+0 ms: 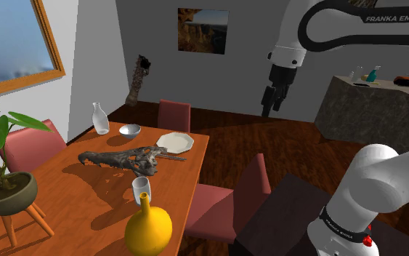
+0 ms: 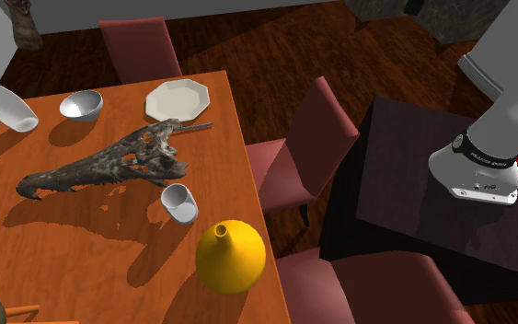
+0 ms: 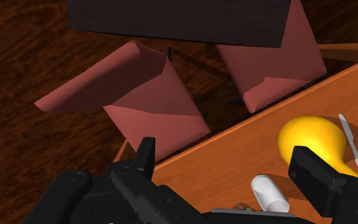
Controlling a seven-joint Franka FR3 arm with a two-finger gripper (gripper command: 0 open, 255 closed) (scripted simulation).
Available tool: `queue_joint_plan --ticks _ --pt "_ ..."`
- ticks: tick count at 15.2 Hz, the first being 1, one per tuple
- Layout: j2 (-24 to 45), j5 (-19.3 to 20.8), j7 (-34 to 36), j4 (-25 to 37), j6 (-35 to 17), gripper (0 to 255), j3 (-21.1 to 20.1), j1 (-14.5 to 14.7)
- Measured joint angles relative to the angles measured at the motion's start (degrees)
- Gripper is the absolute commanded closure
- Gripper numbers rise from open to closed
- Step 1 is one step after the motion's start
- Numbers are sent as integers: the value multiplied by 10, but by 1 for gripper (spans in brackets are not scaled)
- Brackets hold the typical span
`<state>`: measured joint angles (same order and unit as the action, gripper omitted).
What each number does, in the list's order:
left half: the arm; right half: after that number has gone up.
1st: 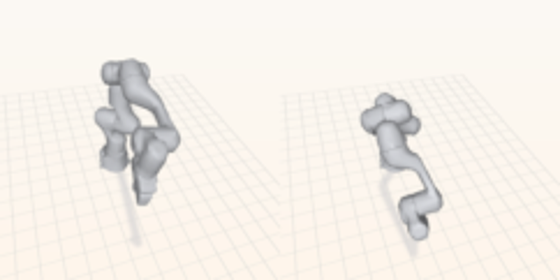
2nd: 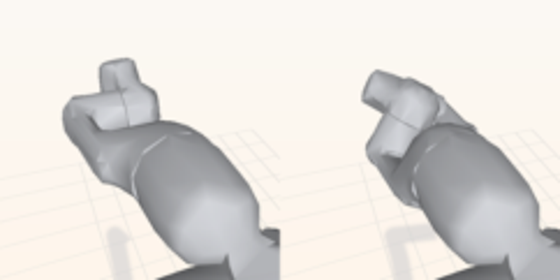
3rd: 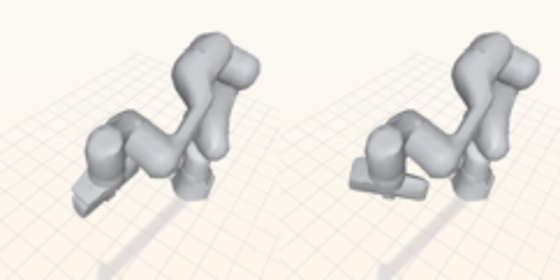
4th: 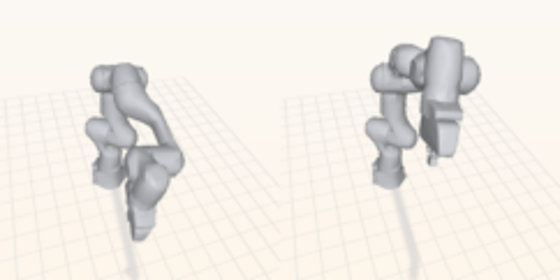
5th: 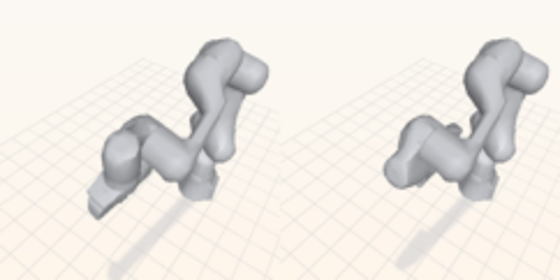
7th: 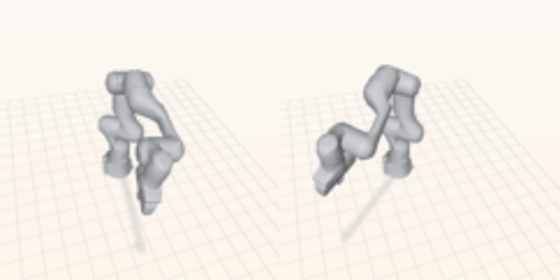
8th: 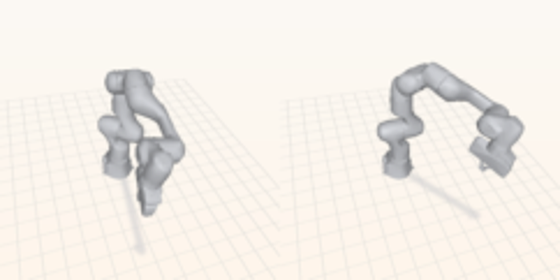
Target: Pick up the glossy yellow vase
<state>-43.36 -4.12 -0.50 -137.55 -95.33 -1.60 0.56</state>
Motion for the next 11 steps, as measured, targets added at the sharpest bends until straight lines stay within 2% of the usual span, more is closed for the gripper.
queue_joint_plan --ticks 3,11 --pt "5 -7 12 -8 -16 0 -12 5" --pt "84 -45 89 -31 -141 0 -97 34"
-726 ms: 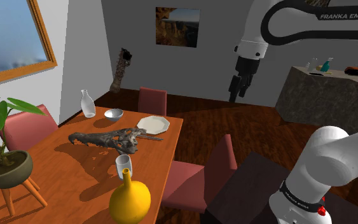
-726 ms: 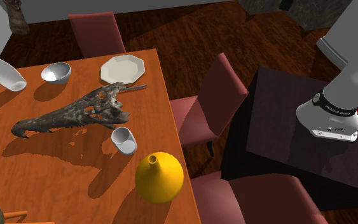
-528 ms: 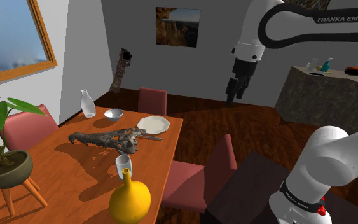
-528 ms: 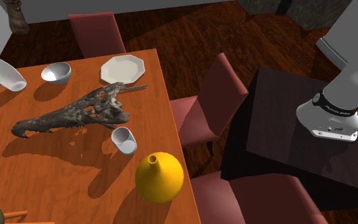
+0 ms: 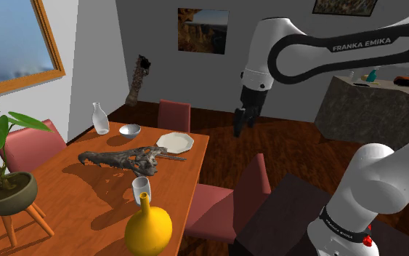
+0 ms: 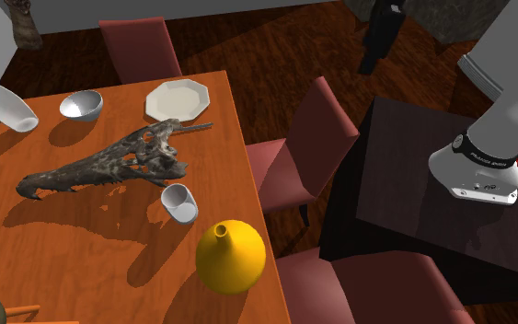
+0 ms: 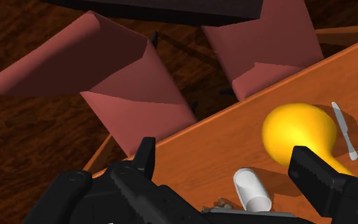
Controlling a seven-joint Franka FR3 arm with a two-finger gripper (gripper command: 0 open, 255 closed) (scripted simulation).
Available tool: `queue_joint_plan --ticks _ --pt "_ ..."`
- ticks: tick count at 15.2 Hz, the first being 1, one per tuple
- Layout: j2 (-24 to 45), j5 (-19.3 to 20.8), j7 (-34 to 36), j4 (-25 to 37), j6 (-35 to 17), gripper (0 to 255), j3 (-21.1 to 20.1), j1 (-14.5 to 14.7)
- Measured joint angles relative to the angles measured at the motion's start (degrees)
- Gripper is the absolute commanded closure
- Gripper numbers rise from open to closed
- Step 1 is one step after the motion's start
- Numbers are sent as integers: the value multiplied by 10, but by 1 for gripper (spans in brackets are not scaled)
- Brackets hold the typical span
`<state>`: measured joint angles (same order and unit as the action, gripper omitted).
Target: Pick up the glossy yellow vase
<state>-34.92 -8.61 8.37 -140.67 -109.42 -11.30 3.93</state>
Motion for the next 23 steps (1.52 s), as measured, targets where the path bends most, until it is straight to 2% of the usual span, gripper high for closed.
queue_joint_plan --ticks 6,11,14,18,23 --pt "93 -5 64 17 -93 0 -65 12" --pt "187 20 127 55 -160 0 -118 12" --pt "247 50 173 81 -197 0 -147 11" --pt "342 118 251 137 -231 0 -180 17" --pt "459 217 346 220 -249 0 -187 48"
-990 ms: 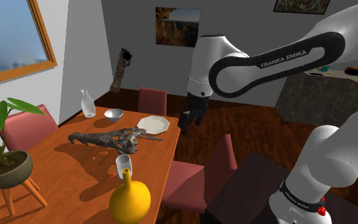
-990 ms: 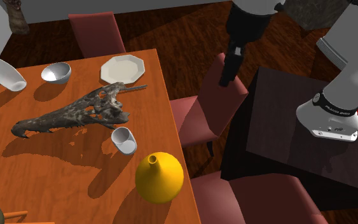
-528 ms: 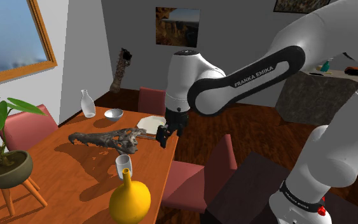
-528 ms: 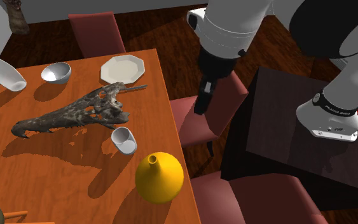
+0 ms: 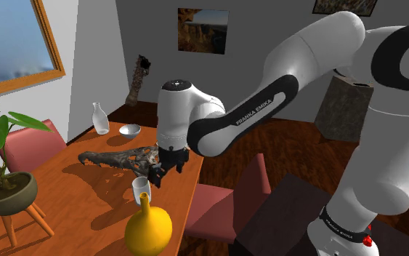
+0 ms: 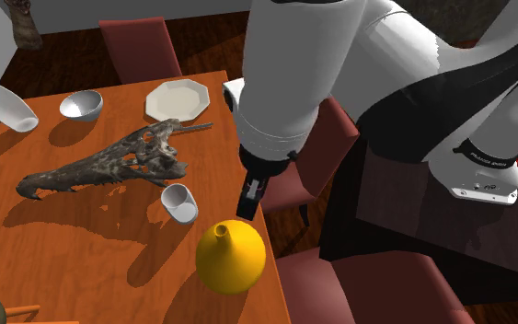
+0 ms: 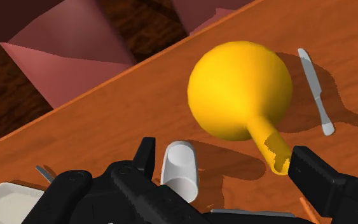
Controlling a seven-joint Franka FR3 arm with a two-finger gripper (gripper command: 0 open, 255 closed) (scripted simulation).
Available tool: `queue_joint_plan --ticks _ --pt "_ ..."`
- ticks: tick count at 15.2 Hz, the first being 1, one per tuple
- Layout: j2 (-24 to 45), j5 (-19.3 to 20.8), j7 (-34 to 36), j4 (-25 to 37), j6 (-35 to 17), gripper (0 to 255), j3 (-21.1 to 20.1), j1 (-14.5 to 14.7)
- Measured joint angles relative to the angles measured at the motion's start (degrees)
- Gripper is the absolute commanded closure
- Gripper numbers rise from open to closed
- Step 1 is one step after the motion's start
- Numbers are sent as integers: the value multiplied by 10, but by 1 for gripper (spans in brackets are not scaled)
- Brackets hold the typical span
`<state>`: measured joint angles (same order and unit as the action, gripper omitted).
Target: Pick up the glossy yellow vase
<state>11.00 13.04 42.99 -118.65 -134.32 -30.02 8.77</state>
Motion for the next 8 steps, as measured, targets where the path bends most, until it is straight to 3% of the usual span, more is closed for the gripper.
queue_joint_plan --ticks 8 --pt "167 114 96 152 7 0 34 85"
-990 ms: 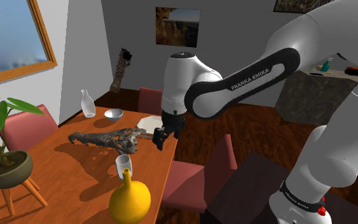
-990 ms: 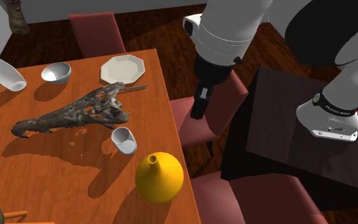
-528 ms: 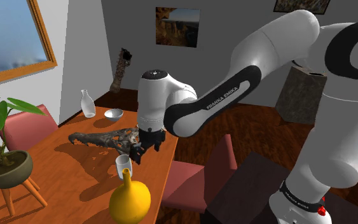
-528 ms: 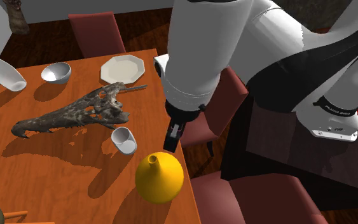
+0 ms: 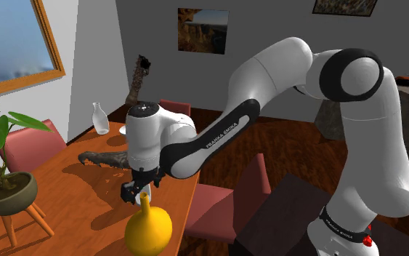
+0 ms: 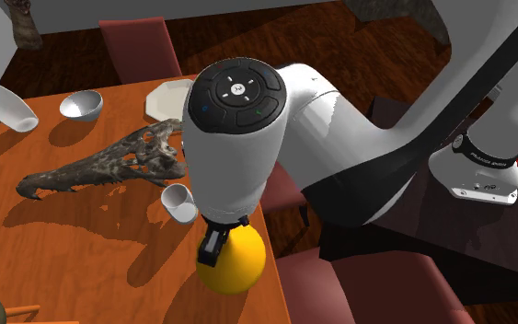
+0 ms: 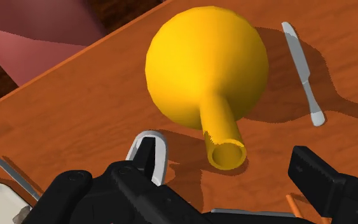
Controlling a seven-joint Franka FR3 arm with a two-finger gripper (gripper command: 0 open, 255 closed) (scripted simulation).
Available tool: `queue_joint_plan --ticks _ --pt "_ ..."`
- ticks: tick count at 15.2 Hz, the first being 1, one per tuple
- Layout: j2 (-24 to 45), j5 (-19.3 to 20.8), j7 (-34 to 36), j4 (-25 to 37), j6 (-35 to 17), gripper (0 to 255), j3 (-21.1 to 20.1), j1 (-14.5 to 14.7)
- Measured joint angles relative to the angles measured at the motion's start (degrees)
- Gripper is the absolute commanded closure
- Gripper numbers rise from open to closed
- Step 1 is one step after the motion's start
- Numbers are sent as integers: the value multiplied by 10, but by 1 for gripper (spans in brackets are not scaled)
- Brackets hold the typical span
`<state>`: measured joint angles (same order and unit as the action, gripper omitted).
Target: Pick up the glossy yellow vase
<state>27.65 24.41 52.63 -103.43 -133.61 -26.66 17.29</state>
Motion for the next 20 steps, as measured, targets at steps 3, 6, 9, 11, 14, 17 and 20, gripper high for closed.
queue_joint_plan --ticks 3,6,9,11,14,17,20 --pt "22 14 10 9 -11 0 8 9" --pt "34 23 17 5 -26 0 15 13" --pt "42 29 23 5 -33 255 18 17" --pt "44 30 24 7 -34 255 19 18" --pt "44 30 25 7 -34 255 19 19" --pt "44 30 25 7 -34 255 19 19" --pt "37 25 20 4 -29 255 16 15"
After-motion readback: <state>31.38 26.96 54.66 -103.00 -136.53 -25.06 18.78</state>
